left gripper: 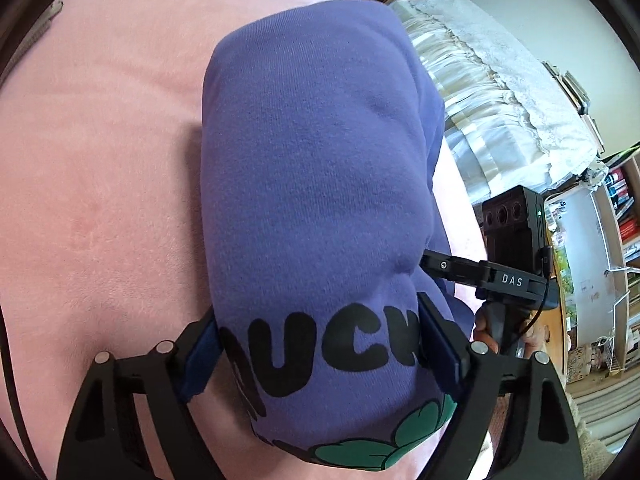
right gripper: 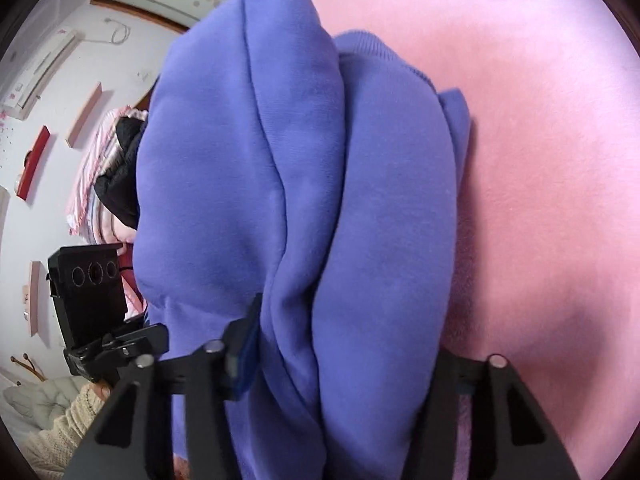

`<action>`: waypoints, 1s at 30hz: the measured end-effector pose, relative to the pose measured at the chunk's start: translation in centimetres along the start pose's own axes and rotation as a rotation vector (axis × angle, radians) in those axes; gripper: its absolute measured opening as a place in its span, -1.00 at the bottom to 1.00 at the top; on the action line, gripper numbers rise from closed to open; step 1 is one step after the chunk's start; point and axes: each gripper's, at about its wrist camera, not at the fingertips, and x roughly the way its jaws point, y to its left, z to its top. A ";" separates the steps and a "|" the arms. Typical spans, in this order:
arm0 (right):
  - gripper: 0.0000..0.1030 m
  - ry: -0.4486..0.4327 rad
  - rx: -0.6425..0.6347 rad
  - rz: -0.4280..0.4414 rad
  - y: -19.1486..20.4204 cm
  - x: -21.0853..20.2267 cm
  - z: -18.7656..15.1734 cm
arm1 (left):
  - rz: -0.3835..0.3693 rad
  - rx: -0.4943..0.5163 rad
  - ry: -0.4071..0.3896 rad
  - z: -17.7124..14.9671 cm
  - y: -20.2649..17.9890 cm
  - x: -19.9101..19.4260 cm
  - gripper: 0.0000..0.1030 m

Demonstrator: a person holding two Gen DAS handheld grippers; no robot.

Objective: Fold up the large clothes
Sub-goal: 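Lift the folded hoodie with both grippers and carry it over the black jacket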

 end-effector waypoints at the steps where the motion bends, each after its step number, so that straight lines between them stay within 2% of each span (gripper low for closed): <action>1: -0.09 -0.013 -0.001 -0.002 0.5 -0.4 -0.4 | -0.002 0.010 -0.003 -0.1 -0.3 -0.6 0.65; 6: -0.14 -0.037 0.014 0.018 3.3 -2.1 -3.6 | -0.012 0.045 -0.003 -0.8 -0.6 -5.8 0.65; 10: -0.15 -0.074 0.003 0.041 7.5 -3.4 -6.4 | -0.018 0.090 -0.041 -1.6 -1.6 -11.4 0.65; 15: -0.15 -0.135 -0.083 0.089 16.8 -4.3 -6.2 | 0.019 0.165 -0.155 -0.4 -2.0 -22.6 0.65; 19: -0.15 -0.173 -0.187 0.141 26.8 -3.6 -3.0 | 0.087 0.195 -0.265 2.9 -0.7 -33.8 0.68; 20: -0.15 -0.186 -0.221 0.162 30.5 -2.9 -1.4 | 0.114 0.200 -0.299 4.3 0.1 -37.4 0.69; 21: -0.15 -0.191 -0.234 0.178 32.6 -2.4 -0.5 | 0.132 0.201 -0.322 5.5 0.6 -39.8 0.70; 25: -0.15 -0.210 -0.318 0.247 43.9 2.1 5.3 | 0.221 0.187 -0.384 11.5 5.2 -50.7 0.74; 27: -0.15 -0.208 -0.338 0.283 49.5 6.0 8.7 | 0.251 0.178 -0.416 14.1 7.9 -54.4 0.75; 30: -0.15 -0.194 -0.358 0.305 54.4 11.2 12.8 | 0.281 0.123 -0.459 18.1 13.9 -57.8 0.79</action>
